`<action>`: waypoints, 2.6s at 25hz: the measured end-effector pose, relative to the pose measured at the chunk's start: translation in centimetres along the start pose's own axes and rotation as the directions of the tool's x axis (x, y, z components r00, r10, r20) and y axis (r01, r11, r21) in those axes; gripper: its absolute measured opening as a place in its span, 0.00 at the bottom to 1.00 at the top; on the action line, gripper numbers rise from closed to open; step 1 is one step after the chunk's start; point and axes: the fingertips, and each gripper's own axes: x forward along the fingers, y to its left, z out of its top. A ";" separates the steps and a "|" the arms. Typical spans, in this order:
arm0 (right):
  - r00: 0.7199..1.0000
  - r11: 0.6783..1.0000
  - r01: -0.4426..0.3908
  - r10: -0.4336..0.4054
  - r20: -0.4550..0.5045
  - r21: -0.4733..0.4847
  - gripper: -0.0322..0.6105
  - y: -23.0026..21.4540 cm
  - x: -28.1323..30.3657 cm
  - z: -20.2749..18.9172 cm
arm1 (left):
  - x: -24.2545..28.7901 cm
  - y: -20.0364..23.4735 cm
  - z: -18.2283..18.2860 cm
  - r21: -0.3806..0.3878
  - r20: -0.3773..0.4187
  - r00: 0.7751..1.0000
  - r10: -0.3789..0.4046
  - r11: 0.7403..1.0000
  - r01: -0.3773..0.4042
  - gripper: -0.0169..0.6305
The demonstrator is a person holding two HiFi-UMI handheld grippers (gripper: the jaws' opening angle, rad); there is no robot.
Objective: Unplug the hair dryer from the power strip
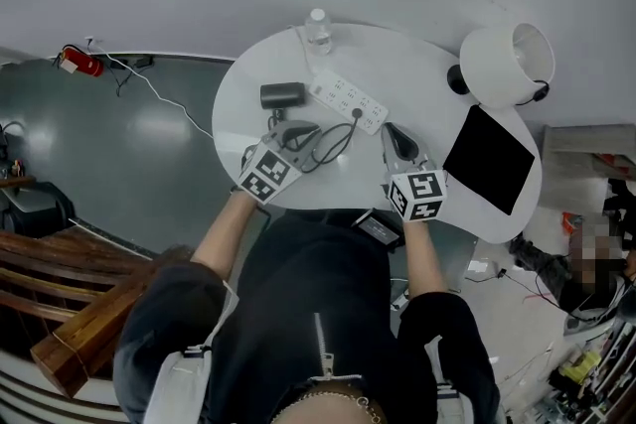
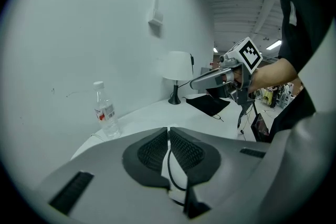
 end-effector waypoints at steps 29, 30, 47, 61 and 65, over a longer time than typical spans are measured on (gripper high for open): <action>0.999 0.999 -0.022 0.023 -0.042 0.035 0.06 -3.3 0.8 -1.3 | 3.3 3.5 3.7 0.495 -0.200 0.978 -0.053 0.857 0.147 0.22; 0.999 0.999 -0.023 0.024 -0.043 0.036 0.06 -3.3 0.9 -1.4 | 3.4 3.5 3.7 0.513 -0.213 0.975 -0.061 0.843 0.164 0.24; 0.997 0.997 -0.022 0.027 -0.074 0.068 0.06 -3.6 1.7 -2.7 | 6.8 3.7 3.2 0.671 -0.406 0.897 -0.175 0.609 0.423 0.50; 0.996 0.997 -0.004 0.010 -0.090 0.074 0.06 -3.9 2.6 -3.2 | 10.2 3.8 0.3 0.624 -0.550 0.803 -0.232 0.525 0.579 0.54; 0.995 0.997 0.001 0.006 -0.095 0.077 0.06 -3.7 2.9 -3.5 | 11.1 4.3 -1.0 0.619 -0.582 0.783 -0.217 0.506 0.600 0.54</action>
